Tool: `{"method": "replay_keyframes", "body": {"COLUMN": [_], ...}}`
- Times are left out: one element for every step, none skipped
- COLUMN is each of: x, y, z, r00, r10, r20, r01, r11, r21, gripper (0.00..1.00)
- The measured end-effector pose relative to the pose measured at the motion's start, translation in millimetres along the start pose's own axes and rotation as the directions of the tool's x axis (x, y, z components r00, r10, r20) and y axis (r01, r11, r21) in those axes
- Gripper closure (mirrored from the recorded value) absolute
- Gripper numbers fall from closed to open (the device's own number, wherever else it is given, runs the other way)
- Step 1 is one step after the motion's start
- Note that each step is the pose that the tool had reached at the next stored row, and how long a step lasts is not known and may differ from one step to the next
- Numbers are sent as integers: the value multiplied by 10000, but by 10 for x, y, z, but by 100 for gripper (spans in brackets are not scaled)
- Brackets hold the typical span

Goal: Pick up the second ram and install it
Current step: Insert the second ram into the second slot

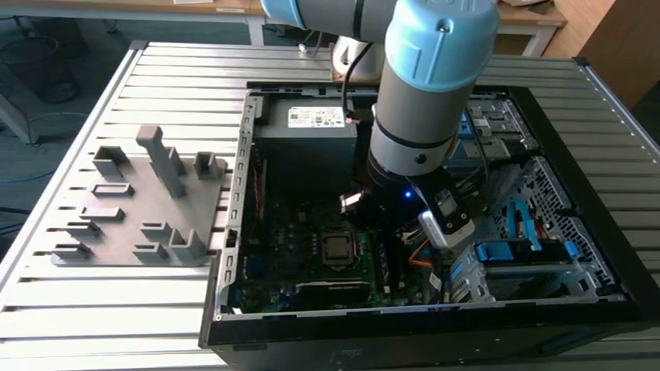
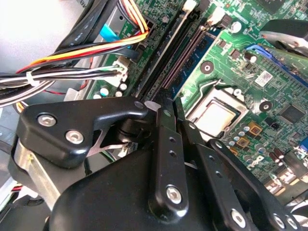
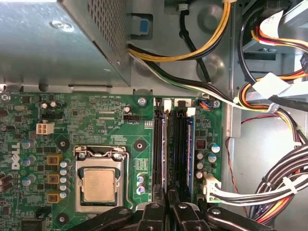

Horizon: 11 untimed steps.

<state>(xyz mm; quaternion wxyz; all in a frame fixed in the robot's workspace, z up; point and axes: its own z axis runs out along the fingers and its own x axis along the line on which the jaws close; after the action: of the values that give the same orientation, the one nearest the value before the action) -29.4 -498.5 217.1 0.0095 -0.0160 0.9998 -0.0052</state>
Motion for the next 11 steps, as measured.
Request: {"method": "replay_keyframes", "body": {"x": [0,1,1,1,1,1,1,1,1,1,1], "y": [-1,-2,-2,-2,-2,-2,-2,-2,-2,-2,-2], "z": [-11,-14,-14,-16,-16,-16,-14,-11,-9,-7,-4], "r00": [10000,10000,10000,10000,10000,10000,10000,10000,10000,10000,10000], "r10": [-1,0,0,0,0,0,0,1,1,1,0], "r20": [-3,-4,-4,-4,-5,-4,-5,-4,-4,-4,-4], "r01": [1,0,0,0,0,0,0,-1,-1,-1,0], "r11": [10000,10000,10000,10000,10000,10000,10000,10000,10000,10000,10000], "r21": [11,13,13,14,13,12,12,6,5,5,3], "gripper": [86,86,86,86,86,86,86,86,86,86,86]}}
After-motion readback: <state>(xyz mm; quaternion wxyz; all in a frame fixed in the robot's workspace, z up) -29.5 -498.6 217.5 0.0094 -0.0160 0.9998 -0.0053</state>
